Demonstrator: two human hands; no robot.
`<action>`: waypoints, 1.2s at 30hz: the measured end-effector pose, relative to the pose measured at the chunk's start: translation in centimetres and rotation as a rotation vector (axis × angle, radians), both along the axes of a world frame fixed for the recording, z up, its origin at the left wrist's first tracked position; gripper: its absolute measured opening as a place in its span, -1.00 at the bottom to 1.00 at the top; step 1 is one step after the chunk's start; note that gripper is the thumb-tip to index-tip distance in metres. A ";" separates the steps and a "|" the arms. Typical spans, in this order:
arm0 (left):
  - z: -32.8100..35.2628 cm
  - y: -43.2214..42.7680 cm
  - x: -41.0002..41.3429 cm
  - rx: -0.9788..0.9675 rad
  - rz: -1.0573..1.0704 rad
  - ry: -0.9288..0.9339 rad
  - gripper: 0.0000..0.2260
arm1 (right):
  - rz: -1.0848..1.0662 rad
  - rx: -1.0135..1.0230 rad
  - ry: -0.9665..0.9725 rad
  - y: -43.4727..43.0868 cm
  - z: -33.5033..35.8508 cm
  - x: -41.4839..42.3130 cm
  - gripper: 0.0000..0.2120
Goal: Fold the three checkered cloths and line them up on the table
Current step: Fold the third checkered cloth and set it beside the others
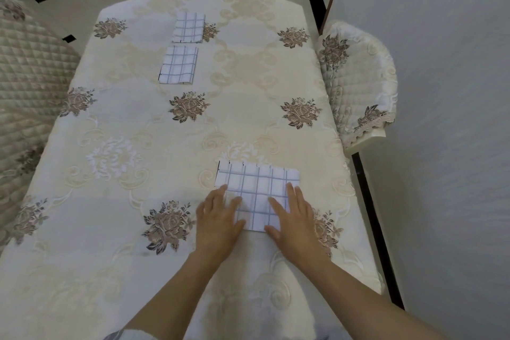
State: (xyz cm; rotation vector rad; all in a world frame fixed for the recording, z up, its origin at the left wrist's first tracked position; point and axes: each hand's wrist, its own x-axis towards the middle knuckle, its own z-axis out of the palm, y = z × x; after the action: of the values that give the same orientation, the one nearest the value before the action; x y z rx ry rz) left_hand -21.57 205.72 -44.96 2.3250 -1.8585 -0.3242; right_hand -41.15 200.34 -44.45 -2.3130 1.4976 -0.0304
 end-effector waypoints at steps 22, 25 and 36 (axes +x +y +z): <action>0.6 1.1 6.2 0.248 0.042 -0.021 -0.44 | -0.063 0.129 0.196 -1.7 -0.1 -4.6 -0.29; 1.0 1.0 5.8 0.243 -0.020 -0.100 -0.46 | -0.078 0.149 0.225 -1.8 0.3 -4.9 -0.29; 0.8 -1.1 0.5 0.175 -0.163 -0.135 -0.55 | -0.088 0.175 0.243 -3.1 0.4 -3.3 -0.14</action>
State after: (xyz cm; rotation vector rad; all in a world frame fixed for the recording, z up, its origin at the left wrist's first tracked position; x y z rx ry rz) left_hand -21.12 204.61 -44.14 2.3630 -2.1722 -0.3718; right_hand -44.41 197.22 -44.03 -2.1708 1.6453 0.3561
